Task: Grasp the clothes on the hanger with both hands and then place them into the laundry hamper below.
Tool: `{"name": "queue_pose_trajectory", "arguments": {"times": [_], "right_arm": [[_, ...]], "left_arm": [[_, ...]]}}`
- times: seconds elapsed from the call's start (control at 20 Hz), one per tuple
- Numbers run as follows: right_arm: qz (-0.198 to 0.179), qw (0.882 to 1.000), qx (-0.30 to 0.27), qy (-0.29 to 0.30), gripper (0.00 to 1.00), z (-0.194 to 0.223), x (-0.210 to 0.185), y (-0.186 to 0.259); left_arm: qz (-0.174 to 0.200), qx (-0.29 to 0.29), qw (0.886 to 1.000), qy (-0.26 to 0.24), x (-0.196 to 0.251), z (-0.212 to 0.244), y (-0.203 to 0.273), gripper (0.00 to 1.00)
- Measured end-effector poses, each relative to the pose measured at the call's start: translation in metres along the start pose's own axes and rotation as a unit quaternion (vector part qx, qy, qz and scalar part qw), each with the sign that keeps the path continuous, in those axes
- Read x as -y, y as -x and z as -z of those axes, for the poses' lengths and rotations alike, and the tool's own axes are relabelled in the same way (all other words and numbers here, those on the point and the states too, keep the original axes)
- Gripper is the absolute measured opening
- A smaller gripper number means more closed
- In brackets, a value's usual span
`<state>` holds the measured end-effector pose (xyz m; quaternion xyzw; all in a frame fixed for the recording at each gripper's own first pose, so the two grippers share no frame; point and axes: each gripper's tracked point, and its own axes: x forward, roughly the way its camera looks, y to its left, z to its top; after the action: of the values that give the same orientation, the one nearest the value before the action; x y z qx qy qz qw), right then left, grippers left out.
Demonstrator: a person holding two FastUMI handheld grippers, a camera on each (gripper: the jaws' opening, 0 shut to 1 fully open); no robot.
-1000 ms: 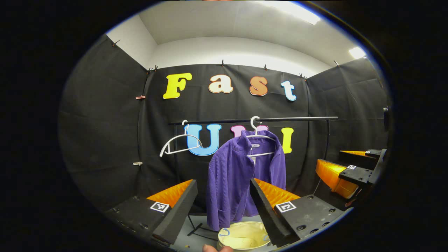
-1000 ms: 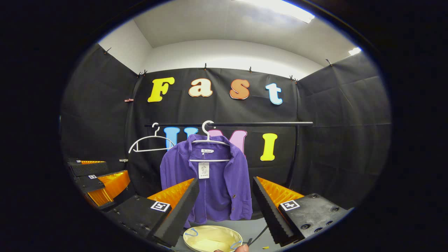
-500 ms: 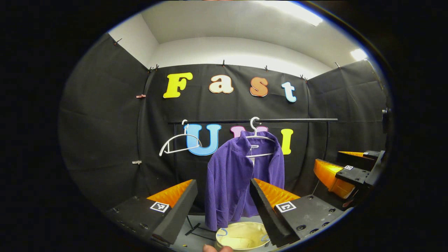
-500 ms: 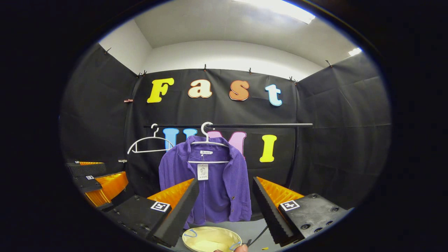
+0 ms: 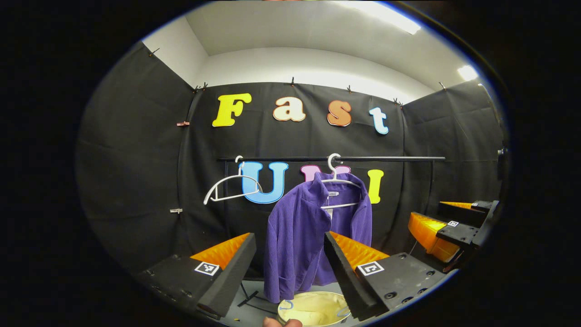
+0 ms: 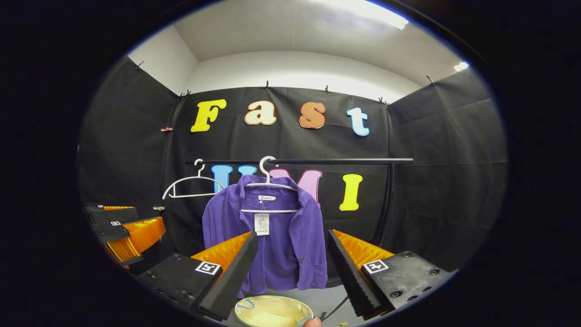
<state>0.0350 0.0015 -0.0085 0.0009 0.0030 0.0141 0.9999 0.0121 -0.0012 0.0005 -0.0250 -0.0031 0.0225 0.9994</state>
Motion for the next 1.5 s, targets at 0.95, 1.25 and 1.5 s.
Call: {"name": "queue_pose_trajectory", "arguments": {"times": [0.95,1.25,1.5], "right_arm": [[-0.014,1.000,-0.010,-0.013,0.98,0.070,0.062,-0.190],[-0.033,0.999,0.008,-0.015,0.99,0.074,0.062,-0.231],[-0.050,0.998,0.009,-0.023,0.98,0.079,0.049,-0.249]], "left_arm": [[-0.010,0.005,1.000,-0.019,0.064,0.053,-0.185,0.94],[-0.042,0.006,0.999,-0.025,0.079,0.063,-0.219,0.93],[-0.074,0.021,0.997,0.002,0.068,0.054,-0.251,0.92]]}}
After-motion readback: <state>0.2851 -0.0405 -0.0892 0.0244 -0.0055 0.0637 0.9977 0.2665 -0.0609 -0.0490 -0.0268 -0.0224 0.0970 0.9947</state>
